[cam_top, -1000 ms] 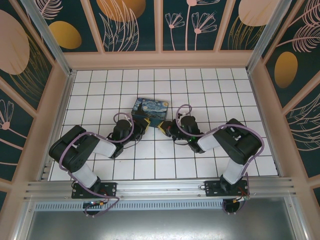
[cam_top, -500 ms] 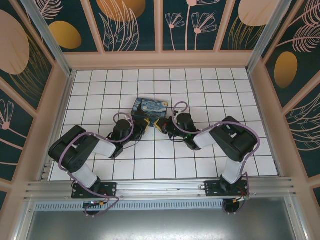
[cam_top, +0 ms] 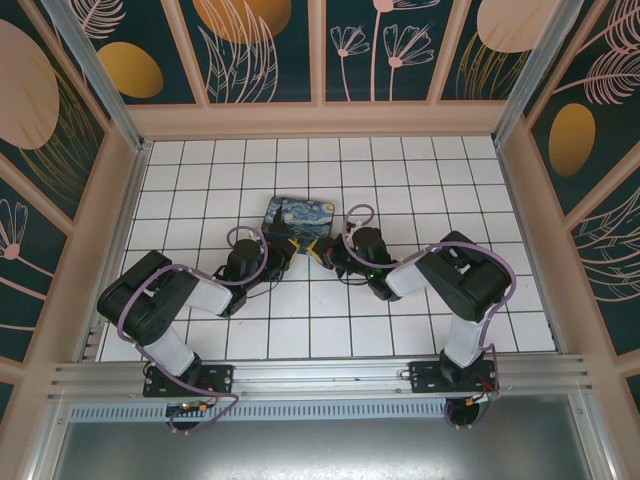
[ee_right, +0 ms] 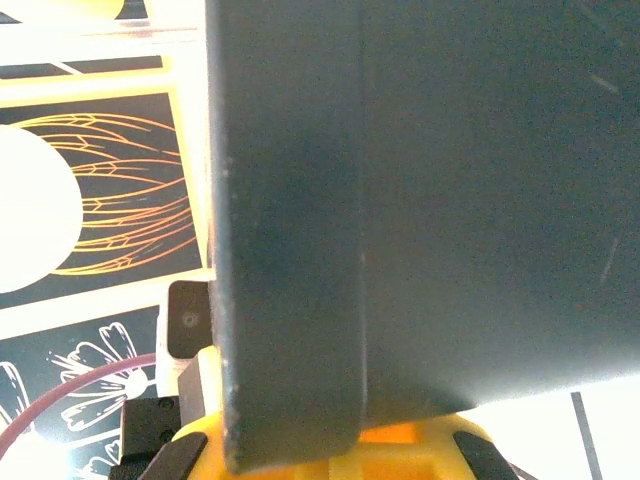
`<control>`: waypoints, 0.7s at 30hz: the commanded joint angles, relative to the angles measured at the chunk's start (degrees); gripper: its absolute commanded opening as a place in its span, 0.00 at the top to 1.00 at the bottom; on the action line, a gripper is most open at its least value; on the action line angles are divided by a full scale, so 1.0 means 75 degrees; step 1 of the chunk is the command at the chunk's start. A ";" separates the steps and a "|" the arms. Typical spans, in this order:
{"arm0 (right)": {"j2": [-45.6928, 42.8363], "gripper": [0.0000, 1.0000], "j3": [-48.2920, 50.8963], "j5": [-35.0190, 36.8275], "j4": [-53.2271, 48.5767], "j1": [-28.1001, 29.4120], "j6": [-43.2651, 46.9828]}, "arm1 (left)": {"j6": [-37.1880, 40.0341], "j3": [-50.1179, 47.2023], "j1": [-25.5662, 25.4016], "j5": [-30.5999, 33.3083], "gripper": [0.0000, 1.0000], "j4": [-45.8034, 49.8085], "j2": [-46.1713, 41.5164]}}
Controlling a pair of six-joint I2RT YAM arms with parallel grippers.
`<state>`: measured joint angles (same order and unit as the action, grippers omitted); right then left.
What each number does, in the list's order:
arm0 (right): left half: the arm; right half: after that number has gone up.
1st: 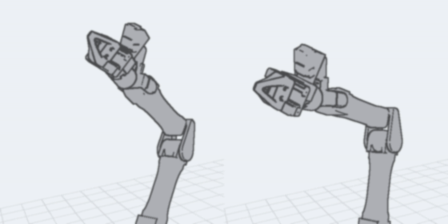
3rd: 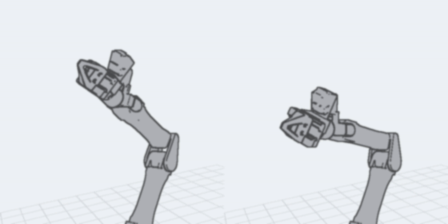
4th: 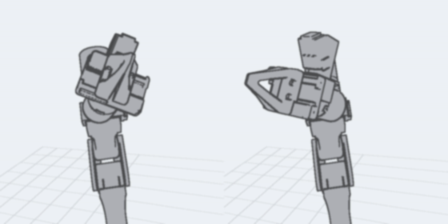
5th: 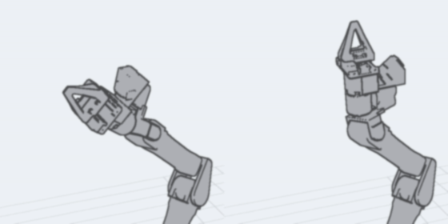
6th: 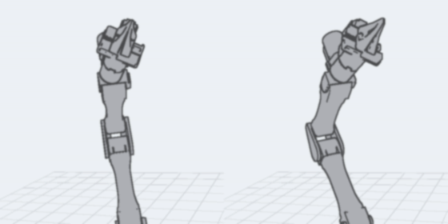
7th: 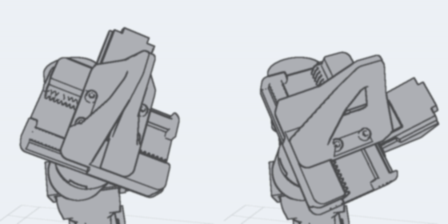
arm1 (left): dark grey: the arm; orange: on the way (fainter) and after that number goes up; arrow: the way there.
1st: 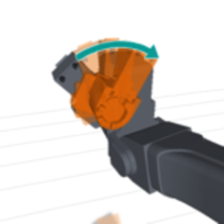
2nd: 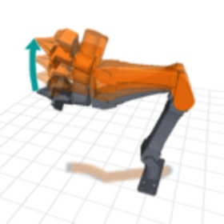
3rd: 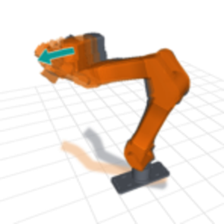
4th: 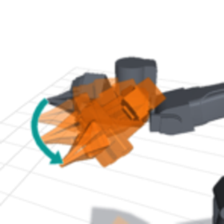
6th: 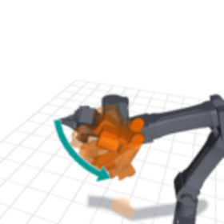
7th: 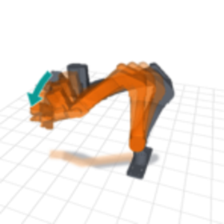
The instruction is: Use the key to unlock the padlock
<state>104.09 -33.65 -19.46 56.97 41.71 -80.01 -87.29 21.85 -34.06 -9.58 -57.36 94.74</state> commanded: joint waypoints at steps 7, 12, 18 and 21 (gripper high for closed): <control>-0.0357 1.00 0.0534 0.0168 0.0080 0.0187 0.0028 | 0.0119 0.0035 -0.0016 0.0129 1.00 -0.0393 -0.0233; -0.0163 1.00 0.0401 0.0133 0.0097 0.0192 0.0015 | 0.0130 0.0021 -0.0005 0.0118 1.00 -0.0399 -0.0256; 0.0024 1.00 0.0120 0.0111 -0.0065 0.0180 0.0072 | 0.0147 0.0004 -0.0005 0.0118 1.00 -0.0365 -0.0283; 0.0055 1.00 0.0002 0.0076 -0.0147 0.0148 0.0109 | 0.0153 0.0005 -0.0012 0.0111 1.00 -0.0358 -0.0288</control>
<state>103.46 -31.83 -19.31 56.07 42.74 -79.85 -87.26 21.85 -34.06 -9.58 -57.21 94.21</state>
